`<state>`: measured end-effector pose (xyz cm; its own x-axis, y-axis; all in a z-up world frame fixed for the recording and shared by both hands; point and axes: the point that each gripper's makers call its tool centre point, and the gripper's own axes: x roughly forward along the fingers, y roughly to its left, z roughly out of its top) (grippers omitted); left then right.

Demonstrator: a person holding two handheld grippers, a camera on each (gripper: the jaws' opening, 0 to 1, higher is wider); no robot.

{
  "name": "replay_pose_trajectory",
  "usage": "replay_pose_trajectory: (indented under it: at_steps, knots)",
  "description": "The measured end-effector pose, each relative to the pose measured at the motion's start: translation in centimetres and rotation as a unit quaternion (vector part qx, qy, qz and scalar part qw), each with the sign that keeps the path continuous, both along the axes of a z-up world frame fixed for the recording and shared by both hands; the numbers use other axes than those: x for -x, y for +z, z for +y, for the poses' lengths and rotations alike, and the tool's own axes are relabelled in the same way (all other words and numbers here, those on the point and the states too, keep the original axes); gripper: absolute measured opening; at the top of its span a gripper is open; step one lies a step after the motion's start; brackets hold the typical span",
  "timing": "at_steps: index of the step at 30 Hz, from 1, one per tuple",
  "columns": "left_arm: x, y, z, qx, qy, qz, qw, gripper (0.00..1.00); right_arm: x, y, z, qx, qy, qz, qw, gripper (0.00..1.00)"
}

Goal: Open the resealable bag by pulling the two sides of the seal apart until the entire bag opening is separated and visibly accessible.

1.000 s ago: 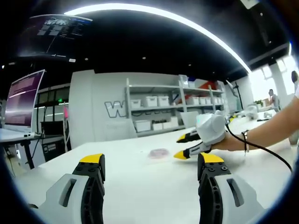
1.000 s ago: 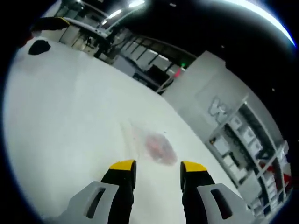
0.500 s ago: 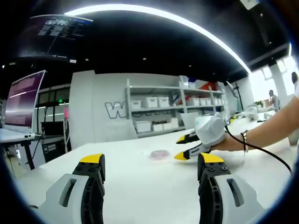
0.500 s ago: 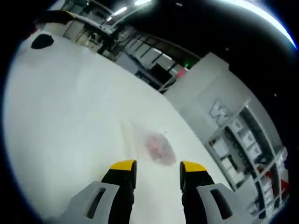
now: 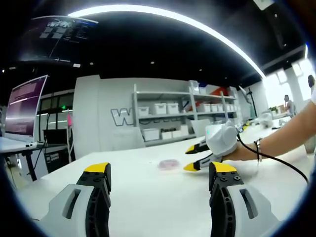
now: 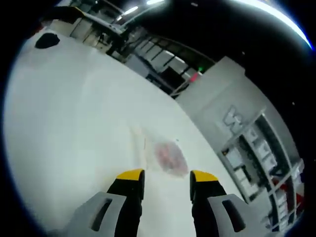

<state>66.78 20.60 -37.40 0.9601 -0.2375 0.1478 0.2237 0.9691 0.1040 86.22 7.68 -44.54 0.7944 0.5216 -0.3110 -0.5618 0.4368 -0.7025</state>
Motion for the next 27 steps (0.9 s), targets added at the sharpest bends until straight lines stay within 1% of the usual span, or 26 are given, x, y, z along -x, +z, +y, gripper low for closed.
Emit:
replay_pose_trajectory:
  at_steps: [14, 19, 23, 27]
  knots:
    - [0.00, -0.06, 0.00, -0.001, 0.000, 0.001, 1.0000, 0.81, 0.39, -0.17, 0.35, 0.011, 0.006, -0.008, 0.9999, 0.33]
    - [0.03, 0.03, 0.01, -0.001, 0.001, 0.001, 1.0000, 0.81, 0.01, -0.22, 0.45, 0.015, 0.008, -0.011, 0.9998, 0.32]
    - [0.12, 0.18, 0.06, 0.000, 0.002, -0.001, 1.0000, 0.81, -0.20, -0.41, 0.43, 0.015, 0.007, -0.007, 0.9998, 0.31]
    - [0.18, 0.33, 0.09, -0.001, 0.002, -0.002, 1.0000, 0.81, -0.33, -0.24, 0.40, 0.016, 0.007, -0.010, 0.9998, 0.30]
